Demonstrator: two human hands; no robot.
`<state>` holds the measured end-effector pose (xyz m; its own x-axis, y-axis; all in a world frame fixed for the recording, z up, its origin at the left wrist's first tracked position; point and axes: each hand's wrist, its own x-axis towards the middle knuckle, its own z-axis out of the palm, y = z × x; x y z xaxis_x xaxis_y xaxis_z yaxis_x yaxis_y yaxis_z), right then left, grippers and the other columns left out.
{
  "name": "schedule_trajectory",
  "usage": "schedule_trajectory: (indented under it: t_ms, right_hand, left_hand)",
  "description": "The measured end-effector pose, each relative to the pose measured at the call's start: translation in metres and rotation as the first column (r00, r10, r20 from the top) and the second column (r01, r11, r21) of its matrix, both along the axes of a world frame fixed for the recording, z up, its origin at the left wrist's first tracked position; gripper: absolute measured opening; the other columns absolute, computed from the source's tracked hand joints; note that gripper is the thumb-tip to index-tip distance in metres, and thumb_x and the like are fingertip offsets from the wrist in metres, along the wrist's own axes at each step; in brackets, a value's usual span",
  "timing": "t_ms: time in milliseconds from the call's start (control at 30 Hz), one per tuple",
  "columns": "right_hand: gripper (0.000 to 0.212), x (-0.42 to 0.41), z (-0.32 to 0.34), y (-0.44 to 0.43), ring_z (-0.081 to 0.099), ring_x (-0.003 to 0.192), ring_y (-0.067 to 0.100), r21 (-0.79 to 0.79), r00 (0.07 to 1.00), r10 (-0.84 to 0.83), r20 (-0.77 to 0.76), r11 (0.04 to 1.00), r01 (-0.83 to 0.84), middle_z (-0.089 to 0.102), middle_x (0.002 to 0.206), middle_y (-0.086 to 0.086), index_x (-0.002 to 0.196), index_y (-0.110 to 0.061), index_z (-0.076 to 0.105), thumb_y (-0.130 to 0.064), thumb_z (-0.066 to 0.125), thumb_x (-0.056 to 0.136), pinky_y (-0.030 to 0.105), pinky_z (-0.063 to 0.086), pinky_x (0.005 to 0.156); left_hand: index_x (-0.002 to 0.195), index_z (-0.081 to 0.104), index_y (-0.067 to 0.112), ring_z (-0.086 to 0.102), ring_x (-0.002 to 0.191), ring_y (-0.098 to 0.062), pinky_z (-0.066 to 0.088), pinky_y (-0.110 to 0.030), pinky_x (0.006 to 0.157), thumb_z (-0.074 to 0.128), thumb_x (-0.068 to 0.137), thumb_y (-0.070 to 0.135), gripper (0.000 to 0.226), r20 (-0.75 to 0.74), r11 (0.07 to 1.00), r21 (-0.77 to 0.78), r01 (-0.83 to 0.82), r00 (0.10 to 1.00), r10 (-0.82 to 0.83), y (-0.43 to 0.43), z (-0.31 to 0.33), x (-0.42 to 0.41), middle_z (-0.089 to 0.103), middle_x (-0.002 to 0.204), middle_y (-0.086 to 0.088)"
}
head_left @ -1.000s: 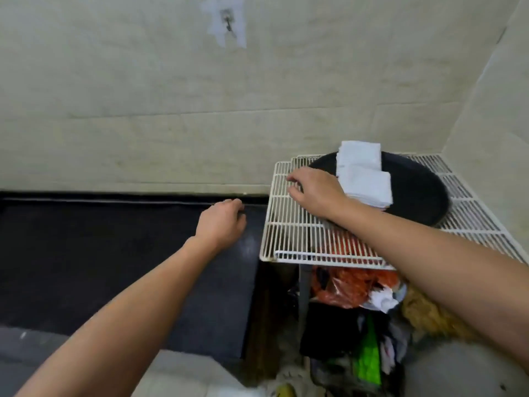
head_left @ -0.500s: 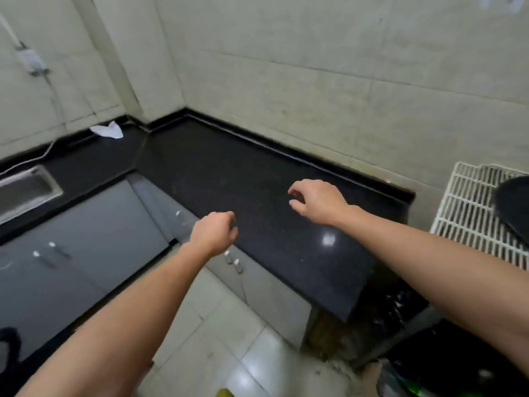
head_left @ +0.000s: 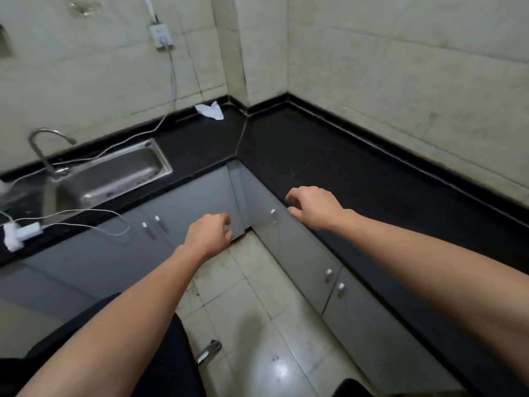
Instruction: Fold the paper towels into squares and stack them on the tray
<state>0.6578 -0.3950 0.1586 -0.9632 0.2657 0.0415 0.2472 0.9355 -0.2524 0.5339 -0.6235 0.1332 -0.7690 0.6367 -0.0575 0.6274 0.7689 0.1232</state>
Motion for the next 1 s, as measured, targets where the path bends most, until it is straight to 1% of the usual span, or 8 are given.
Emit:
schedule_trajectory:
  t_ms: [167, 233, 467, 567, 667, 800, 900, 1000]
  right_hand:
    - [0.034, -0.083, -0.017, 0.004, 0.060, 0.102, 0.022, -0.007, 0.997, 0.068, 0.035, 0.998, -0.068, 0.064, 0.115, -0.002, 0.123, -0.023, 0.057, -0.035, 0.054, 0.091, 0.029, 0.038, 0.071]
    - [0.036, -0.126, -0.027, 0.012, 0.061, 0.101, 0.022, -0.012, 0.995, 0.091, 0.040, 0.996, -0.091, 0.065, 0.113, -0.003, 0.124, -0.023, 0.057, -0.036, 0.054, 0.091, 0.029, 0.039, 0.071]
    - [0.038, -0.278, -0.042, 0.046, 0.061, 0.101, 0.021, -0.062, 0.985, 0.161, 0.060, 0.986, -0.157, 0.065, 0.113, -0.001, 0.126, -0.023, 0.056, -0.036, 0.055, 0.091, 0.034, 0.048, 0.077]
    - [0.037, -0.343, -0.036, 0.063, 0.061, 0.100, 0.022, -0.046, 0.979, 0.185, 0.084, 0.982, -0.182, 0.065, 0.112, 0.000, 0.124, -0.024, 0.057, -0.036, 0.055, 0.089, 0.037, 0.051, 0.079]
    - [0.033, -0.405, -0.027, 0.074, 0.061, 0.101, 0.025, -0.035, 0.971, 0.223, 0.083, 0.975, -0.221, 0.066, 0.111, 0.001, 0.120, -0.024, 0.058, -0.034, 0.055, 0.089, 0.037, 0.050, 0.078]
    - [0.034, -0.478, -0.032, 0.071, 0.061, 0.103, 0.023, -0.040, 0.949, 0.287, 0.129, 0.958, -0.285, 0.065, 0.113, -0.001, 0.122, -0.023, 0.058, -0.035, 0.056, 0.091, 0.037, 0.050, 0.081]
    - [0.035, -0.526, -0.040, 0.068, 0.061, 0.103, 0.023, -0.058, 0.940, 0.310, 0.141, 0.951, -0.305, 0.065, 0.113, -0.001, 0.123, -0.024, 0.057, -0.037, 0.056, 0.090, 0.036, 0.049, 0.081]
    - [0.036, -0.582, -0.052, 0.069, 0.060, 0.104, 0.023, -0.056, 0.942, 0.295, 0.158, 0.955, -0.290, 0.065, 0.113, -0.002, 0.124, -0.025, 0.056, -0.039, 0.056, 0.091, 0.037, 0.050, 0.082]
  left_hand:
    - [0.122, 0.058, 0.020, 0.061, 0.102, -0.028, 0.051, -0.036, 0.081, 0.051, 0.091, 0.032, 0.034, 0.061, 0.999, 0.007, -0.052, 0.997, 0.051, -0.004, -0.023, -0.058, 0.067, 0.112, -0.007]
    - [0.122, 0.058, 0.021, 0.061, 0.103, -0.028, 0.050, -0.036, 0.081, 0.050, 0.091, 0.032, 0.035, 0.072, 0.997, 0.007, -0.071, 0.995, 0.071, 0.002, -0.031, -0.089, 0.067, 0.112, -0.006]
    - [0.120, 0.058, 0.022, 0.060, 0.105, -0.029, 0.049, -0.036, 0.082, 0.052, 0.089, 0.034, 0.035, 0.062, 0.988, -0.020, -0.156, 0.986, 0.157, 0.032, -0.025, -0.219, 0.067, 0.111, -0.007]
    - [0.119, 0.060, 0.022, 0.060, 0.106, -0.027, 0.049, -0.035, 0.083, 0.052, 0.089, 0.033, 0.033, 0.052, 0.981, 0.011, -0.194, 0.980, 0.193, 0.047, -0.014, -0.270, 0.067, 0.111, -0.005]
    - [0.114, 0.060, 0.023, 0.060, 0.104, -0.028, 0.049, -0.036, 0.081, 0.052, 0.088, 0.033, 0.030, 0.051, 0.974, 0.033, -0.226, 0.973, 0.224, 0.055, -0.006, -0.315, 0.068, 0.110, -0.004]
    - [0.106, 0.062, 0.022, 0.061, 0.100, -0.029, 0.047, -0.035, 0.075, 0.053, 0.088, 0.032, 0.023, 0.066, 0.963, 0.031, -0.266, 0.962, 0.264, 0.054, -0.010, -0.370, 0.067, 0.106, -0.005]
    - [0.108, 0.062, 0.020, 0.061, 0.097, -0.028, 0.051, -0.037, 0.077, 0.053, 0.090, 0.032, 0.023, 0.079, 0.968, 0.027, -0.249, 0.966, 0.246, 0.052, -0.014, -0.417, 0.068, 0.105, -0.006]
    - [0.111, 0.061, 0.019, 0.061, 0.099, -0.028, 0.048, -0.036, 0.078, 0.053, 0.091, 0.033, 0.025, 0.067, 0.970, 0.005, -0.243, 0.968, 0.242, 0.054, -0.023, -0.482, 0.067, 0.107, -0.007]
